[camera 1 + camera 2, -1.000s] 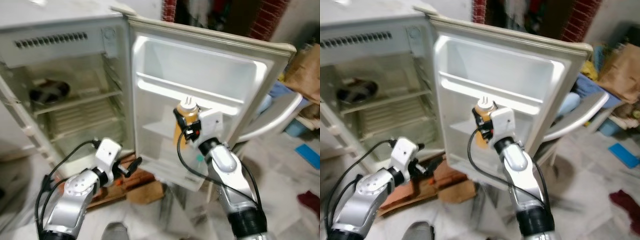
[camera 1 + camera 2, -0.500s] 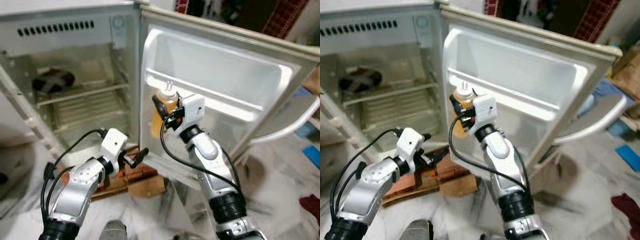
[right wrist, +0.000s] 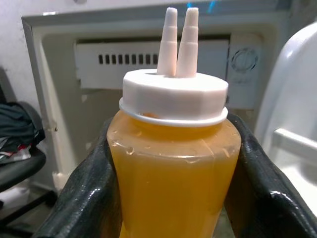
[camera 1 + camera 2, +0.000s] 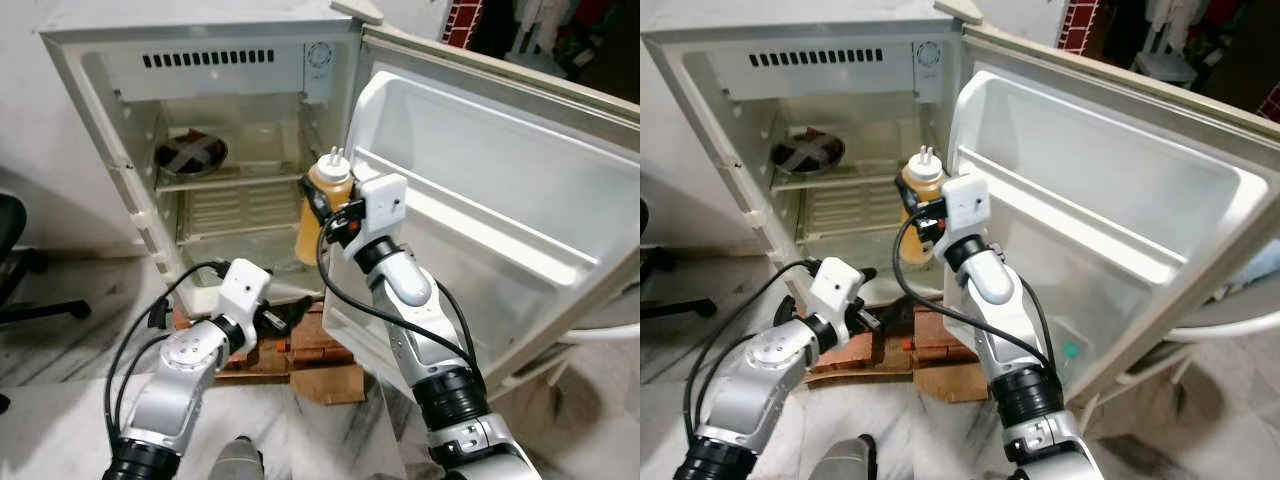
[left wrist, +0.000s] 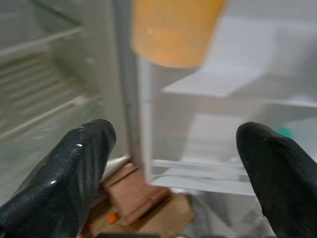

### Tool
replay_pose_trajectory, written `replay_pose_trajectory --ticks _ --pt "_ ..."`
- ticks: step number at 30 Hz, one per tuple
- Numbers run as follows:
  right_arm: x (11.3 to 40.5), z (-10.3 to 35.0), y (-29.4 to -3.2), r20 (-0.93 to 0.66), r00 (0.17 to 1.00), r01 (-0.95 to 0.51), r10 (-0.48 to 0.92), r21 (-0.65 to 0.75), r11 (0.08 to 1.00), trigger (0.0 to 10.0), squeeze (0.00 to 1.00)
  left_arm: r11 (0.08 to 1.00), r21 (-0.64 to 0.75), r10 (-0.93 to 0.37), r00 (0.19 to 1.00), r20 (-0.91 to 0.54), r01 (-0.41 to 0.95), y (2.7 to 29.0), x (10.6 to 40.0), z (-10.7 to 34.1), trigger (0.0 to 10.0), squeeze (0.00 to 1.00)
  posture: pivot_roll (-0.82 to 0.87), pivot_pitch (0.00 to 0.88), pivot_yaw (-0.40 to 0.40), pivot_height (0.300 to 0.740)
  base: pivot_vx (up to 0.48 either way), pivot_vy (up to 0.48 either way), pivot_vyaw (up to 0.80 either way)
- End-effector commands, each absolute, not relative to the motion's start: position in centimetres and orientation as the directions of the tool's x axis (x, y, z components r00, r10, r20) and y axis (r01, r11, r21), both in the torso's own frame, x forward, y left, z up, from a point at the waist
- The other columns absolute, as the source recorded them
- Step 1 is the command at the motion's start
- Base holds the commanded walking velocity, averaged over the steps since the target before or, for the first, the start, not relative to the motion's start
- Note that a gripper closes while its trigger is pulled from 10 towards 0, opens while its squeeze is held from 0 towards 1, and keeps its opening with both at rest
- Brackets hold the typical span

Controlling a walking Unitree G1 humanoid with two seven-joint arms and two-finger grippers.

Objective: Restocking fridge

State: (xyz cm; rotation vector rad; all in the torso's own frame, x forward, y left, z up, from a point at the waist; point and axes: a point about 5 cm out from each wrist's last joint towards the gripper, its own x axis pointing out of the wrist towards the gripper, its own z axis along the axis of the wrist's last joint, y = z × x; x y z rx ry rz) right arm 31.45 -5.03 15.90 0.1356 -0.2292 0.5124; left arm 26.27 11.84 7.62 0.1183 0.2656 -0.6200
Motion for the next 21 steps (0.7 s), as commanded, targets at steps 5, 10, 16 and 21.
replay_pose_trajectory --ticks 5,10,16,21 --pt "31.2 16.0 -4.8 0.236 0.824 -0.549 0.515 0.11 0.828 10.0 0.0 0.878 0.103 -0.43 0.865 -0.258 0.467 13.4 27.7 7.8 10.0 0.0 0.03 0.019 -0.087 0.74 0.0 0.0 0.0" --pt "30.8 15.5 -5.1 0.214 0.814 -0.572 0.54 0.137 0.808 10.0 0.0 0.924 0.12 -0.328 0.915 -0.234 0.362 14.6 28.8 8.1 10.0 0.0 0.02 0.02 -0.087 0.74 0.0 0.0 0.0" --pt "31.1 15.7 -5.8 0.225 0.831 -0.541 0.509 0.109 0.834 10.0 0.0 0.882 -0.001 -0.459 0.857 -0.236 0.472 13.7 28.4 8.3 10.0 0.0 0.02 0.016 -0.087 0.74 0.0 0.0 0.0" --pt "32.5 17.4 -6.4 0.308 0.852 -0.447 0.423 0.008 0.894 10.0 0.0 0.828 -0.027 -0.535 0.773 -0.34 0.561 13.1 26.9 6.5 10.0 0.0 0.03 0.014 -0.087 0.74 0.0 0.0 0.0"
